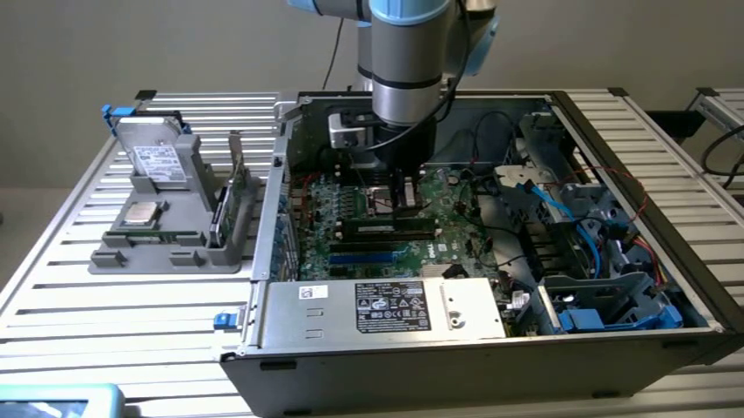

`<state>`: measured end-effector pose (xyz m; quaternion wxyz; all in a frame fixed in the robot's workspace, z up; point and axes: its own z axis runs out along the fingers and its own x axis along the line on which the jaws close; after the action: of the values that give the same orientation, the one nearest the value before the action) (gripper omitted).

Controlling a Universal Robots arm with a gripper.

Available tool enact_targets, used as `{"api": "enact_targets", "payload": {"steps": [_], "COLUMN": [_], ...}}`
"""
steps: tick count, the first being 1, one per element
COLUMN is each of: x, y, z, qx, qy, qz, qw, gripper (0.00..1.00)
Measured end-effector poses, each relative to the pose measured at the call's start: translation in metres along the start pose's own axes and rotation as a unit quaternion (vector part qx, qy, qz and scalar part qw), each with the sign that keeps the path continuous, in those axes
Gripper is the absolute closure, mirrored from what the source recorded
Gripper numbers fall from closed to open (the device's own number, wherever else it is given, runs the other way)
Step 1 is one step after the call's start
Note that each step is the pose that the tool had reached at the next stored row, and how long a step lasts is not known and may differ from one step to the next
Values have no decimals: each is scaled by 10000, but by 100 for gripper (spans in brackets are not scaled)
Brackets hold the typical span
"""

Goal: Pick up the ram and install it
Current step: 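Insert the ram into the slot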

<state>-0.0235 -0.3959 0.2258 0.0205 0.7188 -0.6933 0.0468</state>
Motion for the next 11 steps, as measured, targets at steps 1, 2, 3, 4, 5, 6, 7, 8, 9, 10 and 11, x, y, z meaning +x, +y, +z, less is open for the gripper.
{"api": "enact_targets", "payload": {"steps": [1,2,3,4,5,6,7,8,9,10,11], "x": [0,0,-1,-1,-1,-1,-1,-1,-1,-1,-1], "y": [1,3,3,3,3,3,3,3,3,3,3], "z": [2,4,7,8,9,9,11,12,13,14,14], "qx": [0,0,0,0,0,0,0,0,0,0,0], "qy": [0,0,0,0,0,1,-1,-1,-1,-1,-1], "qz": [0,0,0,0,0,0,0,0,0,0,0], "qw": [10000,10000,10000,10000,10000,10000,10000,10000,10000,10000,10000], "gripper": [86,86,86,86,86,86,86,86,86,85,85]}}
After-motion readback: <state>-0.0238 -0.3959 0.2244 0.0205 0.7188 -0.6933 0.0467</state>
